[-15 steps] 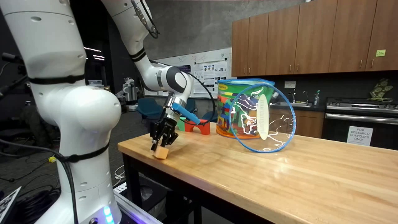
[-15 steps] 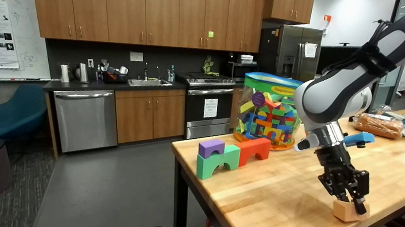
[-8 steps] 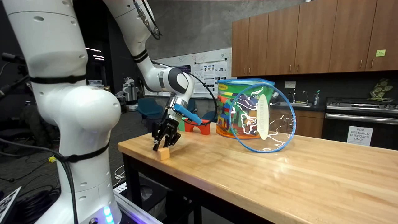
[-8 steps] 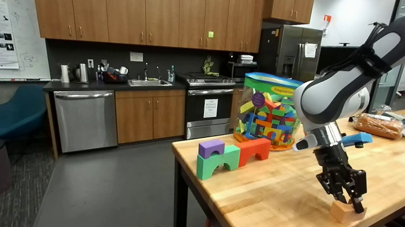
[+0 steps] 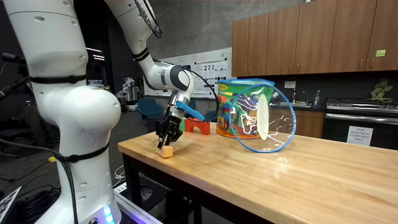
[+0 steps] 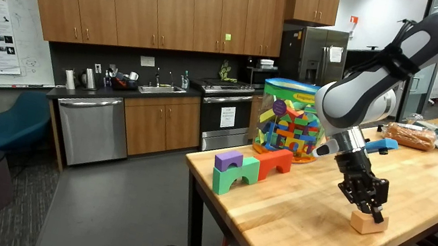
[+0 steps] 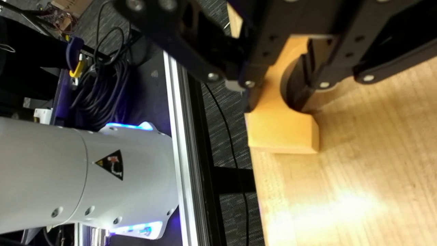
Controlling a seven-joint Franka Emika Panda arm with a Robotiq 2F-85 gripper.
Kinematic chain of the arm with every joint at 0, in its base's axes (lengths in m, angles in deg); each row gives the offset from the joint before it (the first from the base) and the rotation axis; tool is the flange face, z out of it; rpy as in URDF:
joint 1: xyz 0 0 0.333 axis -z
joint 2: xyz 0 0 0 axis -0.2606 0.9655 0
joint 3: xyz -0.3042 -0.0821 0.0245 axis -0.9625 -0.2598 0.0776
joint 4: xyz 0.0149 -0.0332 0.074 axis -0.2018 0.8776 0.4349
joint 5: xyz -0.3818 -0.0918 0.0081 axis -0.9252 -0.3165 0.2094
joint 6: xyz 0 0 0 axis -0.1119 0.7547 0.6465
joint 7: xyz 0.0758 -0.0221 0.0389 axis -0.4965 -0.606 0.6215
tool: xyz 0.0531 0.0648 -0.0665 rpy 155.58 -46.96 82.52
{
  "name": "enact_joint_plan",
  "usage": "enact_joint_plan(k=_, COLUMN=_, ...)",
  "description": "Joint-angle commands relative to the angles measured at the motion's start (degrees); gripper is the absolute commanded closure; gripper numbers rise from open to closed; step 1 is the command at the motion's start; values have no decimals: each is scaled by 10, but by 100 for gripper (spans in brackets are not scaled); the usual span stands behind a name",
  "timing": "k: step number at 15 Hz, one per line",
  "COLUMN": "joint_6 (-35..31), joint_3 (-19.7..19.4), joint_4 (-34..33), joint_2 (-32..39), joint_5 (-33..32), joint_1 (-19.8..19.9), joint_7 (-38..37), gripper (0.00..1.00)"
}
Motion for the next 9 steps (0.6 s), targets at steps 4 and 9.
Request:
enact_joint_plan(k=4, joint_6=-8, joint_3=5, joint_4=-32, joint_2=20, joint_5=-10, joint_1=5, joint_7=-12, gripper=93)
enact_joint_plan(k=9, joint_6=36, joint_3=5, joint_4=-61, joint_2=41, joint_5=-4, joint_1=7, joint_7=-2, gripper=93)
